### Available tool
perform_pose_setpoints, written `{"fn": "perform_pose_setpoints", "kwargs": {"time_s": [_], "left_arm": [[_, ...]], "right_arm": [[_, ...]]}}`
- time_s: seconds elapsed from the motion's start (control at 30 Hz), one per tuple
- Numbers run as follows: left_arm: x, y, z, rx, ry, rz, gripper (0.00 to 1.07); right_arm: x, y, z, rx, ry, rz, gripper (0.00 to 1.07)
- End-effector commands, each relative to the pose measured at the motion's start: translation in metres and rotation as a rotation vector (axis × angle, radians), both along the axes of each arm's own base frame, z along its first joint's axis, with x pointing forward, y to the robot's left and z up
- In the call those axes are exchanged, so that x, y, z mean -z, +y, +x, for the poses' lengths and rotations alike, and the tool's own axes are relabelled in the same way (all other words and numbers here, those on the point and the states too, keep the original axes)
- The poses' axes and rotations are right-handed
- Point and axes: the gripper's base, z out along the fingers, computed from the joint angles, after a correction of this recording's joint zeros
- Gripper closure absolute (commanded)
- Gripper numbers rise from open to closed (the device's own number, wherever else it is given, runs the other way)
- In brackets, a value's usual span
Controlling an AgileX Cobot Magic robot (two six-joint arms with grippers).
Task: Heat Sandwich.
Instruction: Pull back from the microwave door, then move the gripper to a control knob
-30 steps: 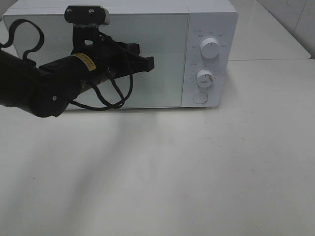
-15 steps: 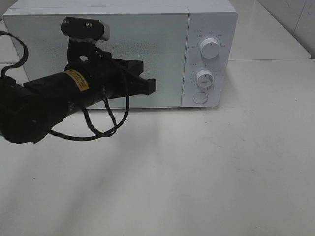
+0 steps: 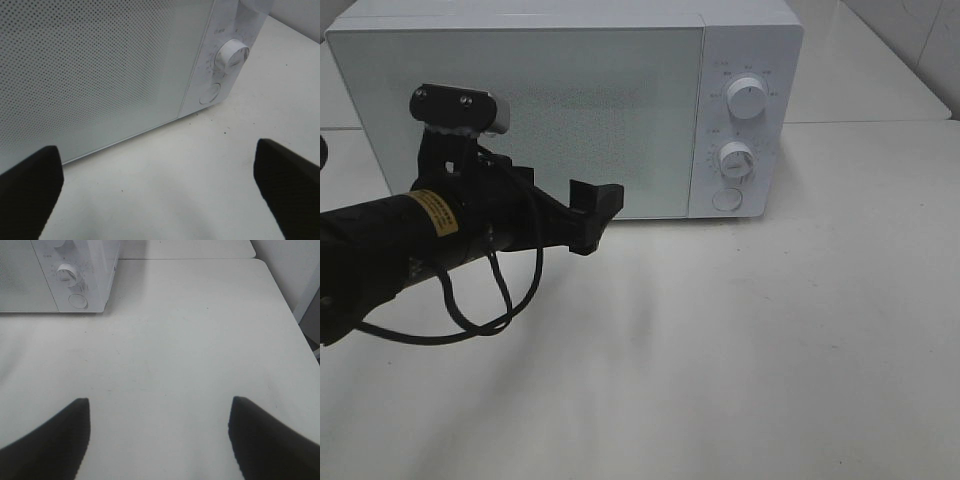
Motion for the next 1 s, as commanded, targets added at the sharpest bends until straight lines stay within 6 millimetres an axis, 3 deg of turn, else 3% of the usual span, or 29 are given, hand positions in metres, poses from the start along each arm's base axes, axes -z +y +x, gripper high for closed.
{"fn": "perform_pose_setpoints", "kwargs": {"time_s": [0.03, 0.3, 0.57, 0.67, 0.73, 0.83, 1.0], "left_arm": [[-0.006, 0.003, -0.007, 0.023, -0.013, 0.002, 0.06], [-0.009, 0.011, -0.017, 0.031, 0.153, 0.126, 0.06], [-0.023, 0.013, -0.023, 0.071, 0.511, 0.434, 0.06], [-0.048, 0.011, -0.016, 0.081, 0.609, 0.584, 0.06], [-0.057, 0.011, -0.014, 0.079, 0.623, 0.612, 0.06], [-0.085, 0.008, -0.005, 0.069, 0.62, 0.671, 0.06], [-0.104, 0.01, -0.004, 0.046, 0.666, 0.71, 0.06]], "right_arm": [[0.0, 0.0, -0.004, 0.001, -0.036, -0.005, 0.33], [0.0, 0.0, -0.004, 0.001, -0.036, -0.005, 0.33], [0.0, 0.0, -0.004, 0.001, -0.036, -0.005, 0.33], [0.0, 0.0, -0.004, 0.001, -0.036, -0.005, 0.33], [0.0, 0.0, -0.004, 0.001, -0.036, -0.005, 0.33], [0.0, 0.0, -0.004, 0.001, -0.036, -0.005, 0.33], [0.0, 0.0, -0.004, 0.001, -0.036, -0.005, 0.33]]}}
